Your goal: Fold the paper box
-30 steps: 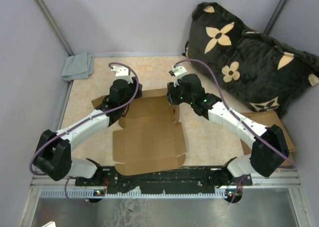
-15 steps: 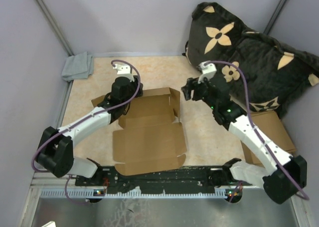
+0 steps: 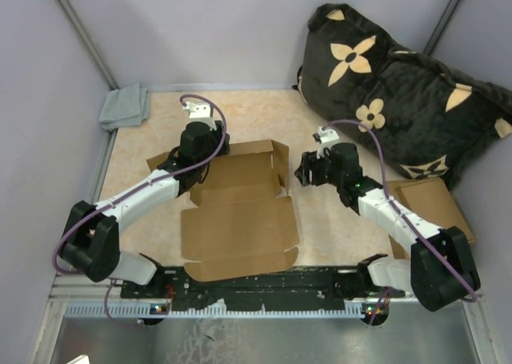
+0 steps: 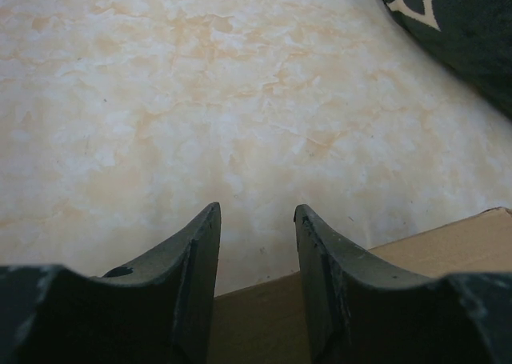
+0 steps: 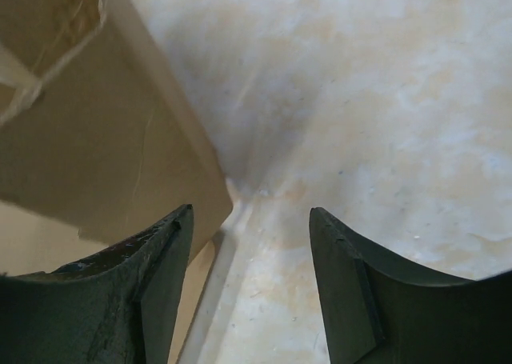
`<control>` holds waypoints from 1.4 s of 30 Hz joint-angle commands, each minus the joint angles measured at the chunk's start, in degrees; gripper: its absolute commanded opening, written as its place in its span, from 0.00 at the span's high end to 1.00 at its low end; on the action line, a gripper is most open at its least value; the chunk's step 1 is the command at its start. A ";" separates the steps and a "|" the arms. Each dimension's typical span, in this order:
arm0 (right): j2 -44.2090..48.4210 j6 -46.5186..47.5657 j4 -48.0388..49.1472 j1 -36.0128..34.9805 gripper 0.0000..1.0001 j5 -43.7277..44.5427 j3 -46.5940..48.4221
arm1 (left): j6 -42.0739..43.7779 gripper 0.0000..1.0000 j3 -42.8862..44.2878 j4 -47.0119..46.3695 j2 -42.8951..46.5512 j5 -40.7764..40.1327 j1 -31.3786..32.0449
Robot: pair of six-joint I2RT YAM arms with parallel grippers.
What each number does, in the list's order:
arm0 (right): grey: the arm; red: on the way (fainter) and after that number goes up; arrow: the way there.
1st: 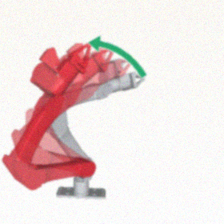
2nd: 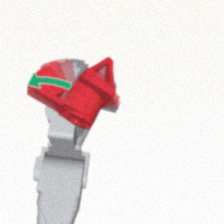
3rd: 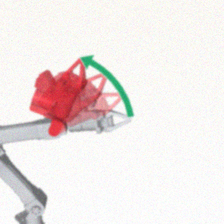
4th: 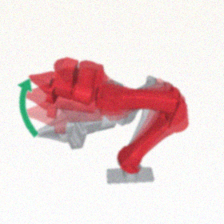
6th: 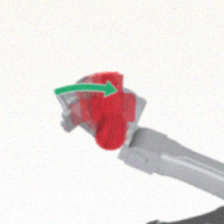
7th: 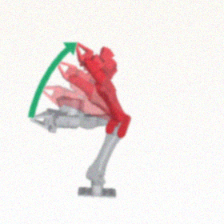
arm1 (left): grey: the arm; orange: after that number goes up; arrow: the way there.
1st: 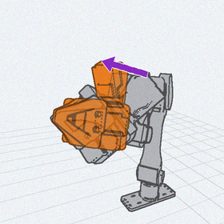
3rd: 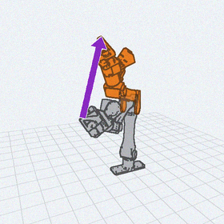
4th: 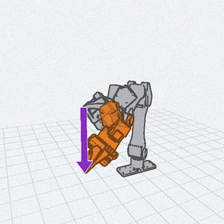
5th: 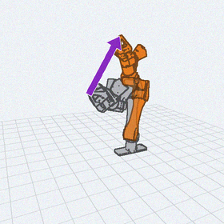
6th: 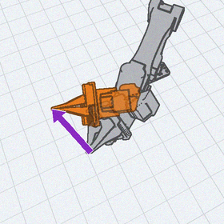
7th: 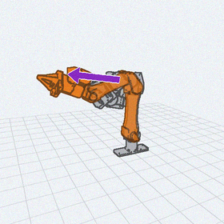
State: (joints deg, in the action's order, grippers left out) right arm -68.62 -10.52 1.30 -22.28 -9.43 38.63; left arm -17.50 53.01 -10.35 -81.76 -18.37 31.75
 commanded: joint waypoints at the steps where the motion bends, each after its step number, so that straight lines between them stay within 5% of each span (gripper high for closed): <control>1: 3.42 0.87 10.70 -0.11 0.38 -9.83 -2.51 | 0.08 0.52 1.67 1.09 -0.19 0.77 -0.27; 22: -7.88 0.59 24.57 -0.34 0.36 -24.32 0.08 | -0.68 0.52 1.04 0.55 0.13 1.58 -0.27; 42: -13.05 2.27 24.09 -8.74 0.58 -3.94 4.67 | -0.94 0.52 0.60 0.54 0.52 2.27 -0.37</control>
State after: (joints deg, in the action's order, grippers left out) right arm -80.75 -8.97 22.50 -30.28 -19.84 40.14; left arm -17.78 53.17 -10.17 -81.76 -17.08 31.73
